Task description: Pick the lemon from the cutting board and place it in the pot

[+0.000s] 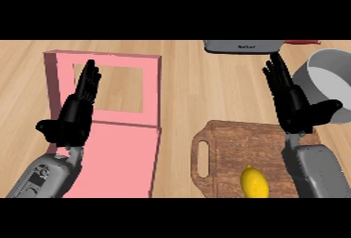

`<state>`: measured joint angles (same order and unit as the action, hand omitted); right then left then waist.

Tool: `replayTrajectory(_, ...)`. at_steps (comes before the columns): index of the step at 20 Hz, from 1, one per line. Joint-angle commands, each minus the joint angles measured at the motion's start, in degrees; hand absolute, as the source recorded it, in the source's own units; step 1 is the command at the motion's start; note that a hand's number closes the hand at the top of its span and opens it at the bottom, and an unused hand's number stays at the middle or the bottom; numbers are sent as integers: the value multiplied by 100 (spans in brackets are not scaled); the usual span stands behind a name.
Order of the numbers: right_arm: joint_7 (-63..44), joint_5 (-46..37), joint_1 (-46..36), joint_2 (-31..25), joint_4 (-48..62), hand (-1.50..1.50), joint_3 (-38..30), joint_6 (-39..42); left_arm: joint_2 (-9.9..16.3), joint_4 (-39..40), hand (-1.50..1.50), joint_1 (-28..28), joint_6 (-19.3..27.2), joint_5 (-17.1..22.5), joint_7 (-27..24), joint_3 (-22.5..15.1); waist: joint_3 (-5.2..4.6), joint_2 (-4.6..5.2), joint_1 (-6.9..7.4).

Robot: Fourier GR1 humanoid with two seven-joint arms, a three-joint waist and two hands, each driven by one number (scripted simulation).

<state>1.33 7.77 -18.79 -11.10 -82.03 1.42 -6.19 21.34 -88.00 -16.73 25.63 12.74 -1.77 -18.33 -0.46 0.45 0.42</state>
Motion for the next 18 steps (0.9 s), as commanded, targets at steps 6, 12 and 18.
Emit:
replayTrajectory(6, 2193, -128, 471, -1403, -2579, 150, -649, 918, -100, 127, 0, 890, 276, 161, -303, 365, 38, -336, -572)
replayTrajectory(12, 3240, -917, 3214, -743, -3073, -150, -1316, -401, -242, -199, 0, 1532, -108, 472, -748, 344, 51, -143, -423)
replayTrajectory(18, 4890, -1033, 5283, -259, -4407, -150, -1010, 55, -237, -479, 0, 1853, -158, 326, -856, 203, 49, -108, -274)
